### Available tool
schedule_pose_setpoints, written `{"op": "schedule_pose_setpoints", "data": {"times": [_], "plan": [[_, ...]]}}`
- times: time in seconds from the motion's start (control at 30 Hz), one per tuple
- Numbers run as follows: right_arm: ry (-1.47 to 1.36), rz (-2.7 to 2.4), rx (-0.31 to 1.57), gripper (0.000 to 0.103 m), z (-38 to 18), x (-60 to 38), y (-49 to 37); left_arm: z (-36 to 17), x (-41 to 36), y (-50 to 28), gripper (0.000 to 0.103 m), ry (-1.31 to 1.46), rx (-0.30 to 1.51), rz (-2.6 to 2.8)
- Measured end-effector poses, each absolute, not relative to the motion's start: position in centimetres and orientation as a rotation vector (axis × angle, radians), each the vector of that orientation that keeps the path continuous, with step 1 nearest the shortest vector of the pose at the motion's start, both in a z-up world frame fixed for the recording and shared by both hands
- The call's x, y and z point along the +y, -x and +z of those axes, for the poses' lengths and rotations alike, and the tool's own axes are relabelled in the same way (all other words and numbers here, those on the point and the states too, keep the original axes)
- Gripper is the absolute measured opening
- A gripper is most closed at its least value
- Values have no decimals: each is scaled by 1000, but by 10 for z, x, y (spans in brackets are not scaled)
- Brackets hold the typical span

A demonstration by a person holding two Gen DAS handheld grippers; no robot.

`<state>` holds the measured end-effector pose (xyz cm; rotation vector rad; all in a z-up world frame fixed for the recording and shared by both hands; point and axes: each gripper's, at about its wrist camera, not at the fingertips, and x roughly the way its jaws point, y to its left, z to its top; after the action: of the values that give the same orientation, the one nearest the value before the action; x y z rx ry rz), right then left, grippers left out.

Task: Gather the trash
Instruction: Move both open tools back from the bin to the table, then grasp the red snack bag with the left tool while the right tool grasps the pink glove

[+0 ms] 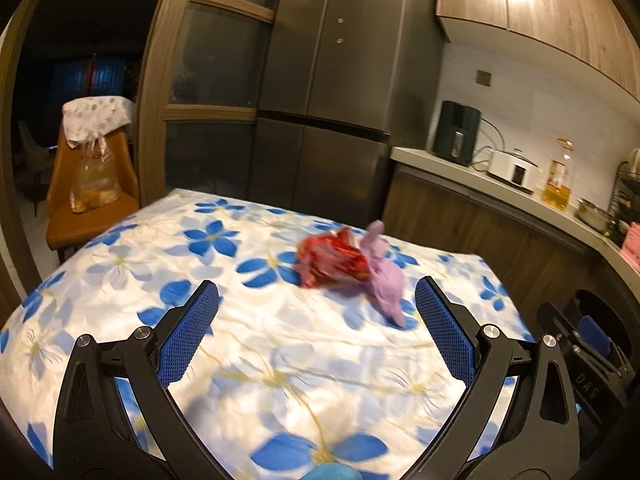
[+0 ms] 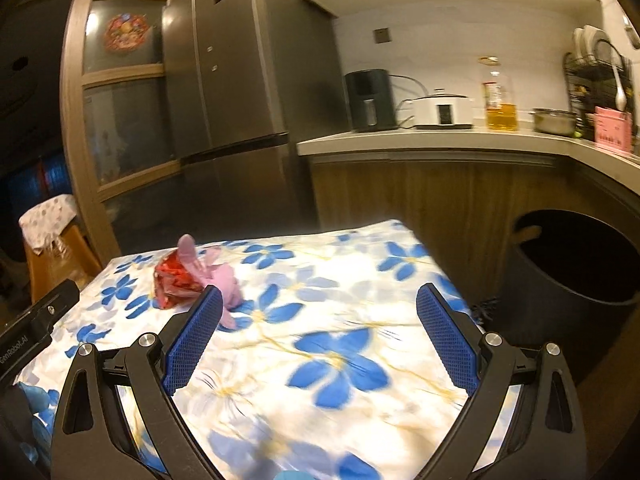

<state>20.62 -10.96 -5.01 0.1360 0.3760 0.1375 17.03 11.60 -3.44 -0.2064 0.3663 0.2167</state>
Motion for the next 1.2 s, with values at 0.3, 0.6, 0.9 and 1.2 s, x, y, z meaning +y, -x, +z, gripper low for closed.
{"op": "schedule_pose_setpoints", "data": {"times": [0.3, 0.6, 0.9, 1.2], "plan": [[-92, 195, 429, 92, -65, -54, -266, -33, 137, -214, 97, 211, 335, 251], [-102, 209, 533, 78, -90, -30, -317, -46, 149, -261, 97, 221, 352, 262], [-110, 265, 646, 57, -107, -8, -349, -64, 156, -283, 97, 231, 392, 279], [-125, 293, 669, 11, -110, -11, -349, -71, 157, -289, 97, 247, 420, 261]]}}
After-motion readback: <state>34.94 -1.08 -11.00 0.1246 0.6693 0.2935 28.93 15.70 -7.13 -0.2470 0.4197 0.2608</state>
